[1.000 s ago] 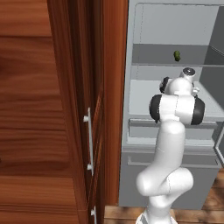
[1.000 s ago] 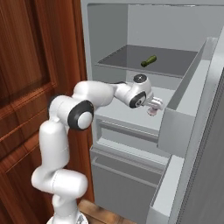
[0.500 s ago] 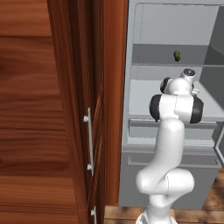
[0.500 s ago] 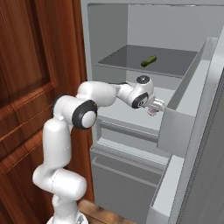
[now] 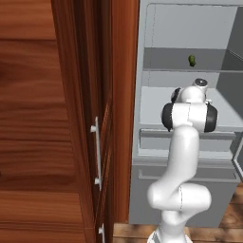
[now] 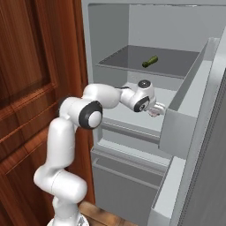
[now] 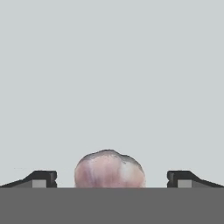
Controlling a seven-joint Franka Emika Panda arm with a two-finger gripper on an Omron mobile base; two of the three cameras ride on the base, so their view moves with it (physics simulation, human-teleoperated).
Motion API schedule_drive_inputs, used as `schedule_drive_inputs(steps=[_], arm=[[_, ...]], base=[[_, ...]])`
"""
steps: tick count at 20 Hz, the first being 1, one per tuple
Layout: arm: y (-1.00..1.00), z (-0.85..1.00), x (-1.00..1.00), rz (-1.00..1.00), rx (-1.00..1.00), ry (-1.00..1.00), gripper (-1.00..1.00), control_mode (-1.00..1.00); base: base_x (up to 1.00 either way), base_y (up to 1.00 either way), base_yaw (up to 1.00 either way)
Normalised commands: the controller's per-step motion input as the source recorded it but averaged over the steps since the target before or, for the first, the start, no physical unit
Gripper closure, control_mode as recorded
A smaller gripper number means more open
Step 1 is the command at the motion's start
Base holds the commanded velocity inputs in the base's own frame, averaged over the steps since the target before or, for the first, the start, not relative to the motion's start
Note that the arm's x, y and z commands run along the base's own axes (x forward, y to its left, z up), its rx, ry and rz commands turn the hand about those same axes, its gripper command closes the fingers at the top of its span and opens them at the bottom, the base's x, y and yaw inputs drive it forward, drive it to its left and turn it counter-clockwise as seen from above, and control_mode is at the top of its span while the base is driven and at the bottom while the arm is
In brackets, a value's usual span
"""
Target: Retrieve the bottle and the shaker from the cabinet and place them next to the mixing bowl on the counter. Then add garlic from the fridge to the mixing bowl.
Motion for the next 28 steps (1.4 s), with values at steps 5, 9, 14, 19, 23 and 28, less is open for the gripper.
schedule_drive_inputs(steps=[5,9,14,19,23,28], arm=[[-0.01,-0.06,0.19,0.0,0.0,0.0,-1.0,-1.0],[-0.07,-0.13,0.06,0.0,0.0,0.0,-1.0,-1.0],[-0.03,-0.09,0.0,0.0,0.0,0.03,-1.0,-1.0],[0.0,0.0,0.0,0.0,0.0,0.0,-1.0,-1.0],[0.0,0.0,0.0,0.0,0.0,0.0,1.0,-1.0],[0.0,0.0,-0.18,-0.01,0.0,-0.02,1.0,-1.0]], base=[[0.0,0.0,0.0],[0.0,0.0,0.0],[0.0,0.0,0.0],[0.0,0.0,0.0],[0.0,0.0,0.0],[0.0,0.0,0.0]])
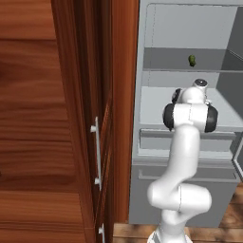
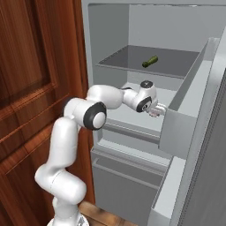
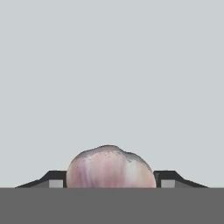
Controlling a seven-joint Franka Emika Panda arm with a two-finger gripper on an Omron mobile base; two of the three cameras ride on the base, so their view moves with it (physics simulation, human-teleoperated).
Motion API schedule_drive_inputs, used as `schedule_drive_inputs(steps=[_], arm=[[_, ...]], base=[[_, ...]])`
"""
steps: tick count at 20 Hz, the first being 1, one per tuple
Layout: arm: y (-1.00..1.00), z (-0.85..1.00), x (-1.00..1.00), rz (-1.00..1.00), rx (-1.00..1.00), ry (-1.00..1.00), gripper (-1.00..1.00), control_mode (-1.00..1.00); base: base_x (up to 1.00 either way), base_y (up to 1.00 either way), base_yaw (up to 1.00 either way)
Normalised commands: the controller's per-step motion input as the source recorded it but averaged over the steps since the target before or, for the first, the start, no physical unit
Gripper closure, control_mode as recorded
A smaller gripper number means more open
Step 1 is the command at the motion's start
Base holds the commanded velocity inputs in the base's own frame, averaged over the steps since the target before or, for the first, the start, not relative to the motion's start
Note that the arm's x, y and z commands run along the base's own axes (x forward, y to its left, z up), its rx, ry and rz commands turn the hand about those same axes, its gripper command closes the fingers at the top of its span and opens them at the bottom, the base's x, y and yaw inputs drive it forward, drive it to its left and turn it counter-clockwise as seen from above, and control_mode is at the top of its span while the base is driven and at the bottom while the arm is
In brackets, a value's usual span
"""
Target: Retrieve the bottle and the shaker from the cabinet and place them next to the mixing bowl on the counter. Then add garlic from the fridge to the mixing bowl.
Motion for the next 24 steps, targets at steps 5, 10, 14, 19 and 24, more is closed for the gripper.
schedule_drive_inputs(steps=[5,10,14,19,24], arm=[[0.07,0.06,-0.85,-0.01,0.0,-0.09,1.0,-1.0],[0.2,0.54,-0.99,0.0,0.0,-0.04,1.0,-1.0],[0.11,0.98,-0.79,0.0,0.04,0.11,1.0,-1.0],[0.49,0.7,-0.98,0.0,0.03,0.16,1.0,-1.0],[0.69,0.45,-1.0,0.0,0.0,0.06,1.0,-1.0]], base=[[0.0,0.0,0.0],[0.0,0.0,0.0],[0.0,0.0,0.0],[0.0,0.0,0.0],[0.0,0.0,0.0]])
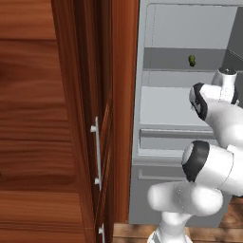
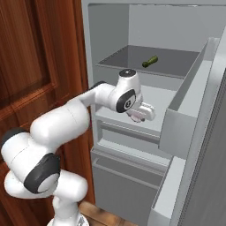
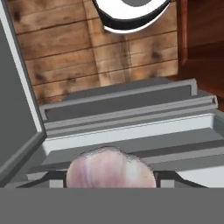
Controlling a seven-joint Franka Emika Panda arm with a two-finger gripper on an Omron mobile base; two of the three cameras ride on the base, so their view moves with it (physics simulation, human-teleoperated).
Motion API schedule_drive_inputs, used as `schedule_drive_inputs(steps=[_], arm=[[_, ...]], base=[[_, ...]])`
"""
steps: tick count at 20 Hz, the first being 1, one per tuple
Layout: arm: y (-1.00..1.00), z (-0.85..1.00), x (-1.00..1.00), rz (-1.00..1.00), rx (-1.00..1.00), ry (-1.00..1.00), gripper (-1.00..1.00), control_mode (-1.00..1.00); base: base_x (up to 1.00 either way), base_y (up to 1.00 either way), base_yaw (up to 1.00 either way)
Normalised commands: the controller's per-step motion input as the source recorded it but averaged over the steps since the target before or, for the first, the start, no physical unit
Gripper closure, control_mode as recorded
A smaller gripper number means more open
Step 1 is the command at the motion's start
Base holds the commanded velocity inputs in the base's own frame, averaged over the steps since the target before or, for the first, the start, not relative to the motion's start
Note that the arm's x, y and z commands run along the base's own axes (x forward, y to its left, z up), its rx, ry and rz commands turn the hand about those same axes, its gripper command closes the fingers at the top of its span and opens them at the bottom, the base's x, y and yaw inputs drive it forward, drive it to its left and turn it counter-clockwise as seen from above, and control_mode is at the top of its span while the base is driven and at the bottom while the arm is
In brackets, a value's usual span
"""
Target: Retrieve the bottle and the shaker from the cabinet and place them next to the mixing bowl on the counter. Then add garlic from the fridge to the mixing bowl.
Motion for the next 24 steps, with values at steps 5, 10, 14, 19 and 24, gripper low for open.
schedule_drive_inputs(steps=[5,10,14,19,24], arm=[[0.75,0.0,-1.0,0.0,0.0,-0.19,1.0,-1.0],[0.64,0.0,-0.84,0.0,0.0,-0.16,1.0,-1.0],[0.31,0.0,-0.46,0.0,-0.09,-0.04,1.0,-1.0],[0.13,0.0,-0.34,0.0,-0.06,0.16,1.0,-1.0],[-0.02,-0.12,0.0,0.0,0.13,0.18,1.0,-1.0]], base=[[0.0,0.0,0.0],[0.0,0.0,0.0],[0.0,0.0,0.0],[0.0,0.0,0.0],[0.0,0.0,0.0]])
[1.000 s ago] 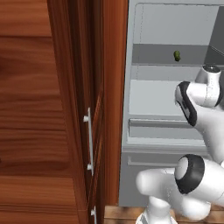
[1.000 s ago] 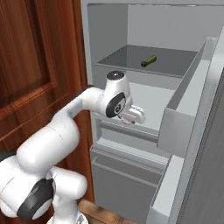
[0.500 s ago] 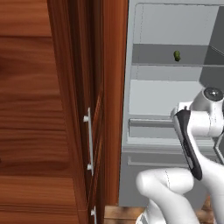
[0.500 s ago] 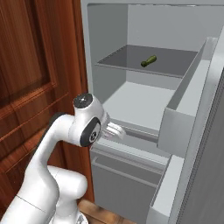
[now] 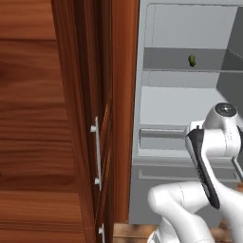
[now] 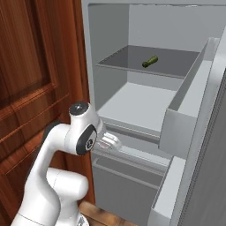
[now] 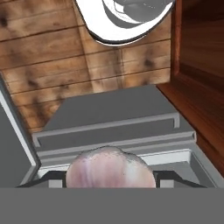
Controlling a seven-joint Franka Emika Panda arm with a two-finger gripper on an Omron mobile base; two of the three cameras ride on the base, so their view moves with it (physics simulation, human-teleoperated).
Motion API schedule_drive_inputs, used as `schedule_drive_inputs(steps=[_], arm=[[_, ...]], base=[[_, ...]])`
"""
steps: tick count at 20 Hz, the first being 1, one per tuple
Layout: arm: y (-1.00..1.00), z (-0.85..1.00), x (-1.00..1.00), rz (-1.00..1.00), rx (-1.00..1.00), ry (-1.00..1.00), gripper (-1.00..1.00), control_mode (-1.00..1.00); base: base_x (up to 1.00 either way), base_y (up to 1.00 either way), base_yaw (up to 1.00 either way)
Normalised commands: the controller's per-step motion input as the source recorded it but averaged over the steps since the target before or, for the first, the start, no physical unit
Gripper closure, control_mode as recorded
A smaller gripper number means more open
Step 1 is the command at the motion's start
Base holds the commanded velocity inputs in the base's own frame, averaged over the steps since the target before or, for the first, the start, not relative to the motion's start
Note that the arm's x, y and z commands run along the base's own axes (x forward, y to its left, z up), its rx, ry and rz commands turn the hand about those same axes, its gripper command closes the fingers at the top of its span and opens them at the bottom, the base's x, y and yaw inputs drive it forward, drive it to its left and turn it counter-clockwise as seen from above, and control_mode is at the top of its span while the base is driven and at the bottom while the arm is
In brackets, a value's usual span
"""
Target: Retrieve the bottle and the shaker from the cabinet and place them next to the mixing bowl on the counter. Then add garlic from the fridge to the mixing bowl.
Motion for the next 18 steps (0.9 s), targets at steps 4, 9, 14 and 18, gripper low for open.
schedule_drive_inputs(steps=[4,9,14,18], arm=[[0.0,-0.1,-0.02,0.0,0.01,0.01,1.0,-1.0],[0.0,-0.02,-0.04,0.0,0.0,0.0,1.0,1.0],[0.0,0.0,0.0,0.0,0.0,0.0,1.0,1.0],[0.0,0.0,0.0,0.0,0.0,0.0,1.0,1.0]], base=[[0.0,0.0,0.0],[-0.57,0.09,0.0],[-0.94,0.05,0.0],[-1.0,-0.04,0.0]])
